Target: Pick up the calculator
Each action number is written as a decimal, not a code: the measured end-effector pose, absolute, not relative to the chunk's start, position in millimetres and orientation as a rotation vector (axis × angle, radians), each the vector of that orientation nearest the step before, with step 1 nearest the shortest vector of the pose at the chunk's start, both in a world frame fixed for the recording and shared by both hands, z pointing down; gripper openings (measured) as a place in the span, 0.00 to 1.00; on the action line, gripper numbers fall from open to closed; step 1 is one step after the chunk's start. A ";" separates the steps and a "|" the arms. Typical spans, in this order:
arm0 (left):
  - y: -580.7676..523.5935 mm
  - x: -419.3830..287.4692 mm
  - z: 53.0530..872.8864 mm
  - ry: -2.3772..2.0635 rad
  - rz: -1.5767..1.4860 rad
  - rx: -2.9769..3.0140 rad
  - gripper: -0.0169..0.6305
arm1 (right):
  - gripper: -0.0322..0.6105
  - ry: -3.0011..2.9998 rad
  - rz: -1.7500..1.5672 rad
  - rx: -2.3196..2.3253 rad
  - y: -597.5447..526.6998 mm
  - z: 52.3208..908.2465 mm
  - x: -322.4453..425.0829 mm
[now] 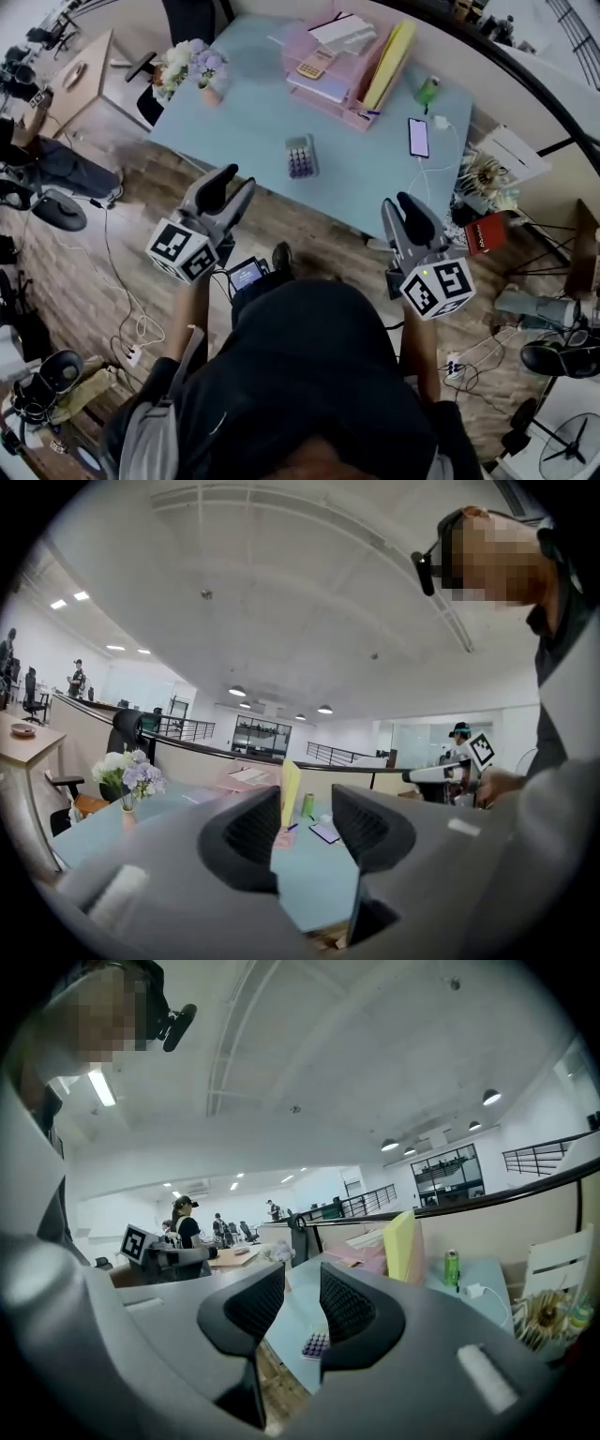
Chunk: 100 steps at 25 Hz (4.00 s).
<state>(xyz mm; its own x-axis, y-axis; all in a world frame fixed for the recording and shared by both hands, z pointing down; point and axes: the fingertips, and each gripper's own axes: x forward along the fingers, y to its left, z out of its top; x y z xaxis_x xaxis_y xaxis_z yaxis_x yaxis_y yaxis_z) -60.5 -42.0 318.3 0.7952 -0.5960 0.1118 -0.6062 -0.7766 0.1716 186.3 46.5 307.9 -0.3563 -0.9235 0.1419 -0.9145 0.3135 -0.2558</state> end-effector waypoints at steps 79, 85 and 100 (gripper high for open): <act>-280.0 -5.6 638.6 -0.661 0.498 2.264 0.37 | 0.20 2.670 -0.797 -1.824 -170.1 388.8 184.1; -280.9 5.8 671.0 -0.633 0.570 2.221 0.37 | 0.20 2.682 -0.850 -1.817 -176.5 399.1 187.5; -276.4 19.8 730.2 -0.588 0.700 2.105 0.37 | 0.20 2.678 -0.940 -1.793 -188.6 422.3 195.1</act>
<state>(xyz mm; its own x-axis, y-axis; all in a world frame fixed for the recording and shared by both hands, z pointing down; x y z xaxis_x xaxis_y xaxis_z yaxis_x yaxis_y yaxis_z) 19.8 -276.4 730.2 0.7362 -0.1619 0.6571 -0.6191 -0.5533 0.5573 195.1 -188.6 422.3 -0.4128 -0.7823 0.4665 -0.9022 0.2808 -0.3274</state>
